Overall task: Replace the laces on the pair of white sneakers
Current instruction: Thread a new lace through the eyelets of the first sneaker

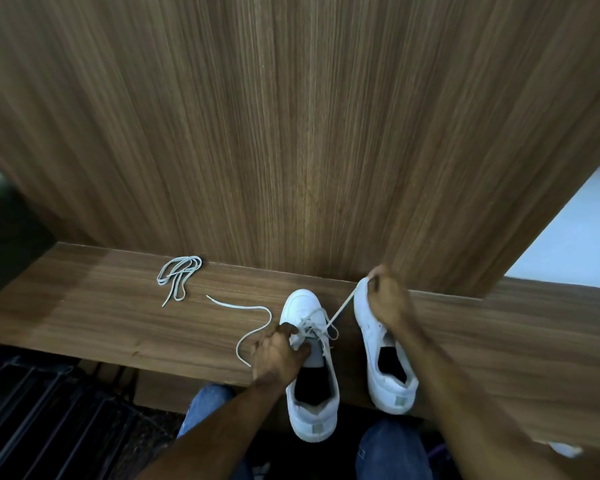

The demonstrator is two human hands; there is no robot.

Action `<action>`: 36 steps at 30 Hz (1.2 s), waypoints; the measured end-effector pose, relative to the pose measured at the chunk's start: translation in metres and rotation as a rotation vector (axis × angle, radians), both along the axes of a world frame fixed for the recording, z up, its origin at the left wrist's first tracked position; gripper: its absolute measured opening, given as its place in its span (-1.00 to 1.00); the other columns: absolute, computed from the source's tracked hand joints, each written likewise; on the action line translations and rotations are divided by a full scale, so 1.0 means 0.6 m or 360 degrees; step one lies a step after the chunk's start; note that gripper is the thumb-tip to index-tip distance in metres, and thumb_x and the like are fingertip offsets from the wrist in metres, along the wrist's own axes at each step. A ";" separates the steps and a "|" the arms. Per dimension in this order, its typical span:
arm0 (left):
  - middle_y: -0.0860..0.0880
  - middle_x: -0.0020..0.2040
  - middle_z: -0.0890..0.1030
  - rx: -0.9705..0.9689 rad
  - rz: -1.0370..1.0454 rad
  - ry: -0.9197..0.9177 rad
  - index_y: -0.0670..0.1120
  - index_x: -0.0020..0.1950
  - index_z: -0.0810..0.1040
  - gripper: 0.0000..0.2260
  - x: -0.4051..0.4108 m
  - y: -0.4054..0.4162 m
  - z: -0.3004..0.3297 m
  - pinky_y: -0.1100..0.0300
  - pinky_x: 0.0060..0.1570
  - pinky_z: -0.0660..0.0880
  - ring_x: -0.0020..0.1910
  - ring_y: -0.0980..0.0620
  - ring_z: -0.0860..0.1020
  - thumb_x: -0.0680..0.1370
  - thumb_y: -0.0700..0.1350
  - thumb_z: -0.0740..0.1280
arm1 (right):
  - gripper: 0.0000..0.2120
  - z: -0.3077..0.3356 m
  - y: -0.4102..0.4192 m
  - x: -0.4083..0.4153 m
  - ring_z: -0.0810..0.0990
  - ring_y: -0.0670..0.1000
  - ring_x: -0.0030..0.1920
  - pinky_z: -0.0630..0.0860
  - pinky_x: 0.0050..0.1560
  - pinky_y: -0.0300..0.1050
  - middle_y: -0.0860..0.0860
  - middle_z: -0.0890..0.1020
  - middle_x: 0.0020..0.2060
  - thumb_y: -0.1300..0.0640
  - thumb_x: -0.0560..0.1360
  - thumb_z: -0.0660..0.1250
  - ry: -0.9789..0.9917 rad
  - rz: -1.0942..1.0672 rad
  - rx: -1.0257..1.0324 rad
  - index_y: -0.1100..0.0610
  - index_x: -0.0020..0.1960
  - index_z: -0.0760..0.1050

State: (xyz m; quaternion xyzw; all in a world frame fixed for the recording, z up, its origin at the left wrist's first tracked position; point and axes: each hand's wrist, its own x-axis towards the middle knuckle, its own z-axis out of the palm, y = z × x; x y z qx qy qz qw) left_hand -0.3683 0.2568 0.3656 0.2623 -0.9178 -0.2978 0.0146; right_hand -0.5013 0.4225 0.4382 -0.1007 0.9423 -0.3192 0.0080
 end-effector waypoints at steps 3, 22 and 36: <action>0.01 0.02 0.65 0.0209 0.0078 -0.0004 0.06 0.09 0.54 -0.69 -0.001 -0.001 -0.001 0.12 0.06 0.47 0.09 -0.07 0.59 0.42 0.16 0.38 | -0.92 0.063 0.036 -0.032 0.46 0.10 -0.16 0.34 -0.13 -0.04 0.03 0.52 -0.14 0.18 0.58 0.11 0.0253 -0.0293 -0.0172 0.08 0.00 0.36; -0.04 0.04 0.65 -0.0035 -0.0065 -0.0191 0.08 0.03 0.63 -0.77 -0.009 -0.014 0.007 0.14 0.00 0.48 0.08 -0.09 0.59 0.52 0.12 0.26 | -0.85 -0.066 -0.057 0.065 0.59 0.13 0.00 0.45 -0.04 -0.06 0.09 0.63 -0.07 0.08 0.54 0.16 -0.0231 0.0202 0.0120 0.10 -0.08 0.47; -0.03 0.02 0.66 -0.0088 -0.0047 -0.0192 0.09 0.02 0.63 -0.76 -0.007 -0.012 0.000 0.16 -0.04 0.47 0.07 -0.09 0.60 0.52 0.15 0.25 | -0.85 -0.088 -0.058 0.091 0.60 0.15 0.05 0.44 -0.10 -0.13 0.07 0.65 0.00 0.12 0.51 0.20 -0.0438 0.0501 0.0382 0.04 -0.19 0.50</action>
